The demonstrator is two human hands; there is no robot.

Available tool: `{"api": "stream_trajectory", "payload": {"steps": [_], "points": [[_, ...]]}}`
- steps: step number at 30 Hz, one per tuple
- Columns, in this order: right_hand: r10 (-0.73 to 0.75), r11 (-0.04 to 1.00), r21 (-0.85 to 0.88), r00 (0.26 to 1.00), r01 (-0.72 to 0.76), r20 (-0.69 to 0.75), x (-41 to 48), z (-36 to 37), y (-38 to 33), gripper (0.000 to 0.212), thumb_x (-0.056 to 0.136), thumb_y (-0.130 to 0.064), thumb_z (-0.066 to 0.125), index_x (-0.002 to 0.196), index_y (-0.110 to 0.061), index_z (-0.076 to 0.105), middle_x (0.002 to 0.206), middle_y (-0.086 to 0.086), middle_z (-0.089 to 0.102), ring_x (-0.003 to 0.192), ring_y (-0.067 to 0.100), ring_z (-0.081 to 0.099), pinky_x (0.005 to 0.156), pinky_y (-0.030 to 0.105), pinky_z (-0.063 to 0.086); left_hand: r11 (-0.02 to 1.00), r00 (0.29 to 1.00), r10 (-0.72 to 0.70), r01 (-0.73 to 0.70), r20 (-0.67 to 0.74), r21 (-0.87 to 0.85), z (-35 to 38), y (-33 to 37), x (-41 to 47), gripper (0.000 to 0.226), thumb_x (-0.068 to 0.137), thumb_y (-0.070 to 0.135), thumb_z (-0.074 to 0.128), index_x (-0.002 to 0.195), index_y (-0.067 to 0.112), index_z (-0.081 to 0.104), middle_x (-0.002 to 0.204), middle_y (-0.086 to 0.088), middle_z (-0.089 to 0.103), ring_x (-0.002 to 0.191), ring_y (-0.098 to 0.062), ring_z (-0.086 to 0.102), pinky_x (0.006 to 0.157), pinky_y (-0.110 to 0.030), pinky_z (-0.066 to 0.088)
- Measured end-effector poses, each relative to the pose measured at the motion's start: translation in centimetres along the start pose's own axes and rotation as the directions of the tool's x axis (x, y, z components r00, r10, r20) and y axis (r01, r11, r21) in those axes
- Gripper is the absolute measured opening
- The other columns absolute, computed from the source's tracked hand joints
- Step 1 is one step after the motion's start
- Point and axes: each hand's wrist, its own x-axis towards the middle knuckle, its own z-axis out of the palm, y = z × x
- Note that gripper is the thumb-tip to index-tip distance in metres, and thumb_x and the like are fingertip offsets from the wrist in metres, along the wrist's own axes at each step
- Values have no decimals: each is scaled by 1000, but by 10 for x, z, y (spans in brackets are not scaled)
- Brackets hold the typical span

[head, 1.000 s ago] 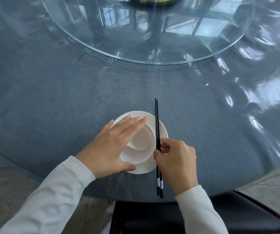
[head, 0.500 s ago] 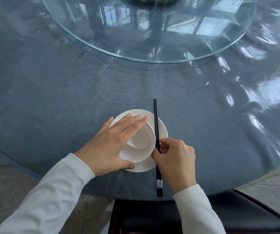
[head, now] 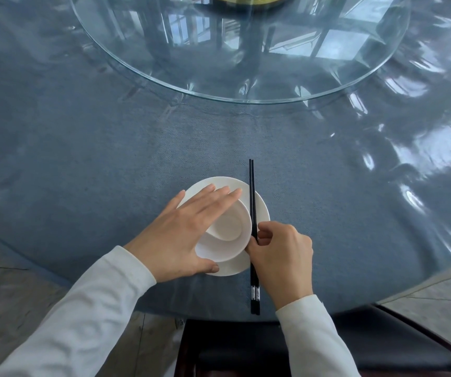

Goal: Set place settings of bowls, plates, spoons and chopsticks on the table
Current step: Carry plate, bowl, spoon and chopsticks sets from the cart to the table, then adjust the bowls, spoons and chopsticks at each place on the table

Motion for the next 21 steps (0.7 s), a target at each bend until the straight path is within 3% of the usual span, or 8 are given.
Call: {"api": "stream_trajectory", "payload": {"steps": [4, 8, 18, 21], "points": [[15, 1000, 12, 1000, -15, 6, -2, 0, -1, 39, 82, -20, 71, 59, -11, 41, 61, 6, 63, 69, 35, 53, 64, 36, 46, 1000, 1000, 0, 0, 5, 15, 0, 0, 0, 128, 71, 52, 84, 153, 54, -14, 168, 26, 3, 154, 3, -9, 128, -41, 2], [18, 1000, 3, 1000, -18, 7, -3, -1, -3, 50, 80, -19, 71, 57, -17, 27, 52, 4, 41, 62, 25, 29, 57, 35, 28, 1000, 1000, 1, -1, 2, 7, -1, -1, 1, 127, 70, 50, 84, 155, 52, -10, 168, 26, 4, 154, 4, -8, 129, -43, 3], [38, 999, 1, 999, -38, 31, -4, -2, -3, 49, 80, -19, 71, 57, -17, 27, 53, 2, 40, 60, 22, 28, 58, 34, 28, 999, 1000, 7, -7, 12, 36, 1, -1, 0, 128, 71, 51, 83, 151, 57, -18, 168, 26, 1, 154, 4, -11, 129, -45, 1], [46, 999, 3, 999, -46, 22, -5, -1, -2, 41, 81, -20, 71, 60, -13, 37, 57, 3, 51, 63, 26, 38, 60, 34, 35, 999, 1000, 9, -9, 10, 46, 2, -2, 0, 130, 71, 52, 83, 148, 60, -22, 168, 25, -2, 153, 4, -14, 128, -46, -4]]}}
